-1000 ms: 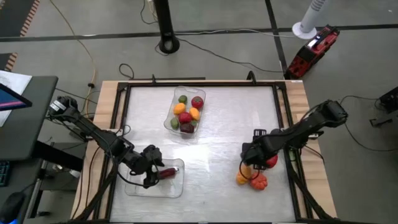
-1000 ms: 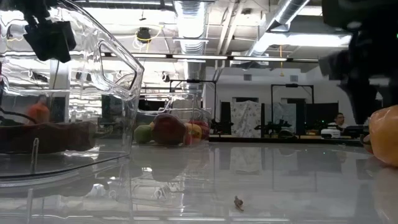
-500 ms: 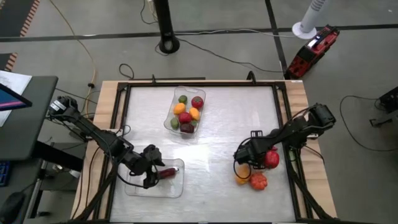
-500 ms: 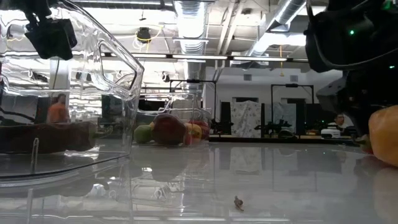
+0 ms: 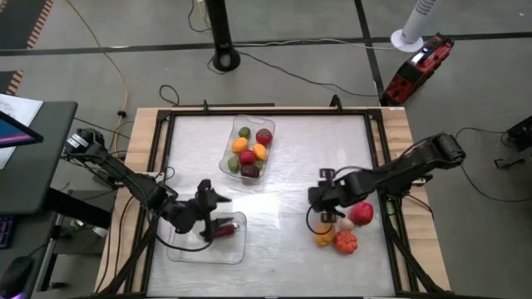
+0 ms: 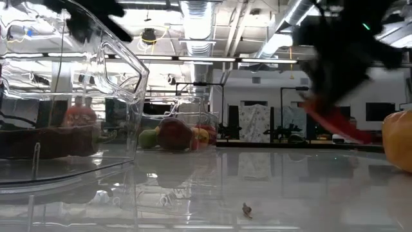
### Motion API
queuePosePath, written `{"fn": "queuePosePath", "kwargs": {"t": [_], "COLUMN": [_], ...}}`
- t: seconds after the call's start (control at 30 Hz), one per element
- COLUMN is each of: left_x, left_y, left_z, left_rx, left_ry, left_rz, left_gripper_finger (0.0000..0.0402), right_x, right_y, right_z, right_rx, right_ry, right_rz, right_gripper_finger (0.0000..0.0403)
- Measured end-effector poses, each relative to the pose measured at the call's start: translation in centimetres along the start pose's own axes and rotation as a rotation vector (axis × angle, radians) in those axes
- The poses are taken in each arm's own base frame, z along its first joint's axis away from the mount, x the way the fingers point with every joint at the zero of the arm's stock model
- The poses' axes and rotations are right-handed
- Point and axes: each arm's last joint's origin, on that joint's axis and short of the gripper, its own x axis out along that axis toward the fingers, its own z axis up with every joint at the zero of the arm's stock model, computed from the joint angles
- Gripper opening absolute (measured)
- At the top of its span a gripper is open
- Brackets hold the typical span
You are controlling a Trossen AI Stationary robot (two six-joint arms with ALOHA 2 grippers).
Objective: Sort produce into baskets
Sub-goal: Put the chili pepper into the bottom transparent bin
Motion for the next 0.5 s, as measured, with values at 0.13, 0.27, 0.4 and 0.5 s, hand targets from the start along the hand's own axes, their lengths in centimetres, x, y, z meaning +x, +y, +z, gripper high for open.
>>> {"fn": "queuePosePath", "kwargs": {"t": [0.13,0.27,0.4,0.5], "left_x": [0.2,1.4,3.6,5.7], "left_y": [0.3,0.4,-0.2,-0.3], "left_z": [1.3,2.1,1.8,1.0], "left_rx": [0.069,0.08,0.141,0.192], "left_ry": [-0.134,-0.19,-0.194,-0.183], "left_rz": [0.098,0.096,0.09,0.117], "left_gripper_finger": [0.0271,0.0271,0.0271,0.0271], "right_x": [-1.9,-3.3,-3.8,-4.0], "right_y": [-0.5,-0.7,-0.9,-1.1], "right_z": [2.8,4.7,6.0,6.9], "right_rx": [-0.006,-0.034,-0.069,-0.059], "right_ry": [-0.334,-0.569,-0.707,-0.796], "right_rz": [0.024,0.024,-0.001,-0.006], "right_gripper_finger": [0.0193,0.0186,0.0176,0.0176]}}
